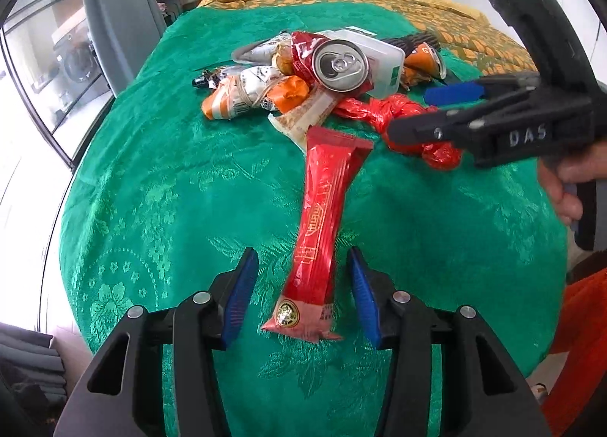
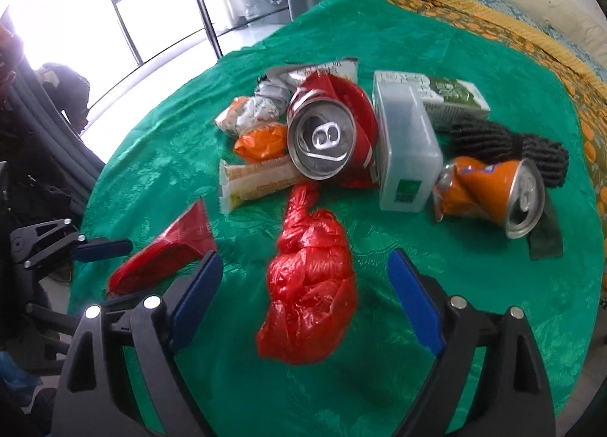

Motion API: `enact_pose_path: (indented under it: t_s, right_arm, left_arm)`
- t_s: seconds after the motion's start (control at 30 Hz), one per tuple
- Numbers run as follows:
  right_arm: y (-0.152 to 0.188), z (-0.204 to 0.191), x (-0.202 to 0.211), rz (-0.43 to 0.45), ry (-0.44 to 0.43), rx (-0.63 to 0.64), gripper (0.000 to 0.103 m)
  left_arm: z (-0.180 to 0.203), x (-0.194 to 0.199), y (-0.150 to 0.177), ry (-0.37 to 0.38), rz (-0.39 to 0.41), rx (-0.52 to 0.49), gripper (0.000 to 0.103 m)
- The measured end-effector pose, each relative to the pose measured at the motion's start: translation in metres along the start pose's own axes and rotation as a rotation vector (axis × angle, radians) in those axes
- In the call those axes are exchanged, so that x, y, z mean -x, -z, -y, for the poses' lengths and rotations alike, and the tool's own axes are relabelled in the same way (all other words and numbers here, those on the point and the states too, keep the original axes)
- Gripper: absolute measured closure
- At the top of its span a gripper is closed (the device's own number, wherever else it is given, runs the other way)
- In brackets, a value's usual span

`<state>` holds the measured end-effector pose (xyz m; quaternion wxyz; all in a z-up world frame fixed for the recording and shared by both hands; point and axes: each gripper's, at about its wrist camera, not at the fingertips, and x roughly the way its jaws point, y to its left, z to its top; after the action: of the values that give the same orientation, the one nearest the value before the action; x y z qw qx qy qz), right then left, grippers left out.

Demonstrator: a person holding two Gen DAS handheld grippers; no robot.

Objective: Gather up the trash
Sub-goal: 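Carry both items to the blue wastebasket and open both tools to drop them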

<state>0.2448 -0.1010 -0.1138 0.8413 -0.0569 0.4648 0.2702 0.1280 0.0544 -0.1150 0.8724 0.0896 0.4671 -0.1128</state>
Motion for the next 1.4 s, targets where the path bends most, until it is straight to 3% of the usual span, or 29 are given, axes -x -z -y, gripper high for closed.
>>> enact_pose_path:
  t_s: [0.03,0.1,0.13,0.37,0.57,0.73,0.83,0.97,1.23,1.4]
  right_arm:
    - [0.002,-0.001,-0.001,-0.008,0.009,0.008,0.028]
    - [0.003,-0.001,-0.004,-0.023,0.032,0.020,0.058]
    - [0.005,0.000,-0.003,-0.023,0.043,0.015,0.059]
    - [0.028,0.005,0.034,0.049,0.003,-0.032,0.061]
    - [0.077,0.059,0.094,0.134,-0.003,-0.176,0.061]
    - [0.142,0.151,0.153,0.188,0.133,-0.359,0.061]
    - [0.181,0.204,0.175,0.172,0.280,-0.439,0.061]
    - [0.224,0.261,0.189,0.141,0.396,-0.512,0.061]
    - [0.294,0.354,0.182,0.120,0.409,-0.741,0.061]
    - [0.321,0.385,0.181,0.125,0.361,-0.825,0.061]
  left_arm:
    - [0.000,0.000,0.000,-0.004,0.001,0.002,0.060]
    - [0.000,-0.001,-0.001,-0.009,0.000,0.009,0.078]
    - [0.001,-0.001,-0.001,-0.006,0.002,0.016,0.082]
    - [0.006,0.014,-0.001,0.000,0.050,0.047,0.084]
    - [0.044,0.025,-0.017,0.140,0.070,0.074,0.085]
    - [0.118,0.027,-0.045,0.300,0.069,0.041,0.085]
    - [0.171,0.024,-0.061,0.396,0.049,-0.001,0.085]
    - [0.255,0.014,-0.081,0.477,0.016,-0.081,0.085]
    - [0.395,-0.056,-0.101,0.538,-0.090,-0.157,0.084]
    - [0.441,-0.115,-0.104,0.530,-0.144,-0.149,0.084]
